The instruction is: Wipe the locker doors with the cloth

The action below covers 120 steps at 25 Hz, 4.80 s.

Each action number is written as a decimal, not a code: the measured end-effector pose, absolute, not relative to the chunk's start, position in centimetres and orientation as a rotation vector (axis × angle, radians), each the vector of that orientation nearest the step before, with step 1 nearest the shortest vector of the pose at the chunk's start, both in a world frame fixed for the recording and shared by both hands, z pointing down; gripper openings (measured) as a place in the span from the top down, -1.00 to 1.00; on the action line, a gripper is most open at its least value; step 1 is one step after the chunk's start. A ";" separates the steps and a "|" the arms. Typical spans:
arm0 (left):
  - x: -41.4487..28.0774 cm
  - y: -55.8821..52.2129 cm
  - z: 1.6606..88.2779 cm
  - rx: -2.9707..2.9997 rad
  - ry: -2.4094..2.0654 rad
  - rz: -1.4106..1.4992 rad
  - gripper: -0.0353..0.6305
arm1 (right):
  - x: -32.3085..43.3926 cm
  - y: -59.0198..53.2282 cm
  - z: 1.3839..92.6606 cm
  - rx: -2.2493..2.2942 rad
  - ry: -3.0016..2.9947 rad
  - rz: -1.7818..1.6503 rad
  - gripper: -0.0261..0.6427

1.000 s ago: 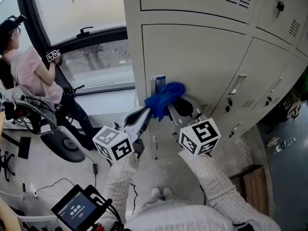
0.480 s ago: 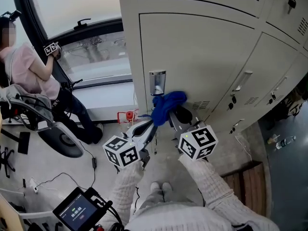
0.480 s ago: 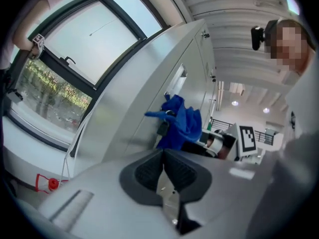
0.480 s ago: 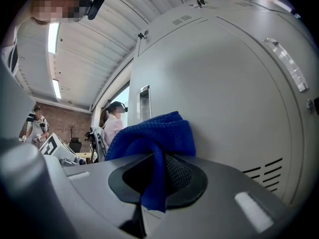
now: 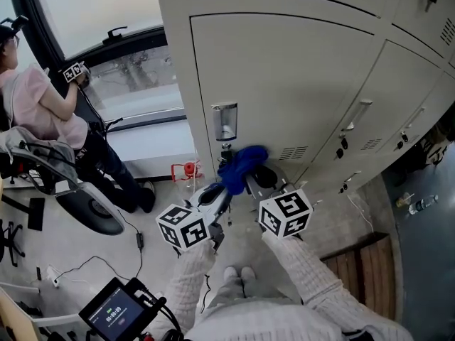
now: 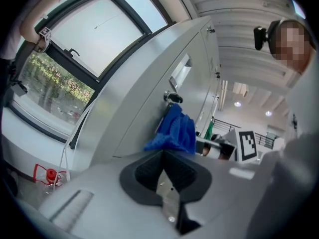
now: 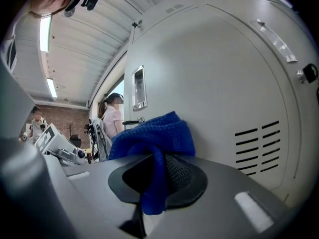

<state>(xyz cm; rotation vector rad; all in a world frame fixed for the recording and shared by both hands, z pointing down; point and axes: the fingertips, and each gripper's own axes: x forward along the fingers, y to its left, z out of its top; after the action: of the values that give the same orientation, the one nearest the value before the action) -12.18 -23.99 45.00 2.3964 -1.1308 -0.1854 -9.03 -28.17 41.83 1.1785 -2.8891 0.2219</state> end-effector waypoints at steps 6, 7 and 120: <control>-11.7 -23.7 45.5 2.385 -1.111 -0.173 0.88 | -9.1 -28.2 43.2 1.164 -2.868 0.291 0.77; -11.6 -23.6 45.5 2.386 -1.106 -0.172 0.88 | -9.1 -28.2 43.4 1.166 -2.865 0.311 0.77; -5.6 -24.6 44.5 2.547 -1.024 0.028 0.88 | -4.2 -29.9 44.5 1.135 -2.747 0.388 0.77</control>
<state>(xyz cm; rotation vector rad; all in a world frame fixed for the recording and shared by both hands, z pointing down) -5.58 -24.61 44.52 2.5475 -1.0236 0.0279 -4.21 -29.85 44.47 1.1350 -2.7472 0.3881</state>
